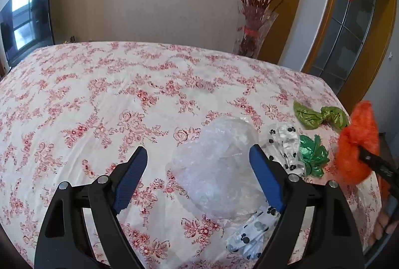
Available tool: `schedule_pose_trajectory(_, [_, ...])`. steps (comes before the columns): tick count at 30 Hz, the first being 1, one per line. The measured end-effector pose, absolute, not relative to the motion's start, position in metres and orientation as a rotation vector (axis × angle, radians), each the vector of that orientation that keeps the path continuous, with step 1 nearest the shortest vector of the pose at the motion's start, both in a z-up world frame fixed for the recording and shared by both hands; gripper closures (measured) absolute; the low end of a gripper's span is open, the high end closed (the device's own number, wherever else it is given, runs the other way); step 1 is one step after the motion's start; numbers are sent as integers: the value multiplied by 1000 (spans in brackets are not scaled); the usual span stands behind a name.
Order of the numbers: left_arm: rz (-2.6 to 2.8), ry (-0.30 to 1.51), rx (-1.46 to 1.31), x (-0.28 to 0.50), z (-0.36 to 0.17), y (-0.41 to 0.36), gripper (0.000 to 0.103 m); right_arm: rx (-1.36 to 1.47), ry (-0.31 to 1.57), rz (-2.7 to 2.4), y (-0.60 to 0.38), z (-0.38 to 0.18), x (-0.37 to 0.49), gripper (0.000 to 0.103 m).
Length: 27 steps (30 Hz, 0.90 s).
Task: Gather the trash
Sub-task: 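Grasp the bubble wrap with the left tool while the right tool grasps an orange bag, then carry the bubble wrap and orange bag over the wastebasket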
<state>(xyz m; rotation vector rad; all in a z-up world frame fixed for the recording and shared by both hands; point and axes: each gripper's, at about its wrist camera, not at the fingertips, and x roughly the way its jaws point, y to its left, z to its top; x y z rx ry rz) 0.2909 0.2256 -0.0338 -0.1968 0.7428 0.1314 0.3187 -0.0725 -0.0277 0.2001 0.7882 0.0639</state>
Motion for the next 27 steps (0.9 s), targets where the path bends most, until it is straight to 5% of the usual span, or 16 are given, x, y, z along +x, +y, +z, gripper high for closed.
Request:
schedule_pose_trajectory(10, [113,817,-184,320,-49,211,28,217,795,45,-95,-30,299,77])
schedule_pose_trajectory(17, [75,822,-201,322,-53,213,67,210,785,35,-105,-27,286,77])
schedule_pose_trajectory(27, [101,738,-211,301,-19,221,72,184,718,32,-117,-3,260,77])
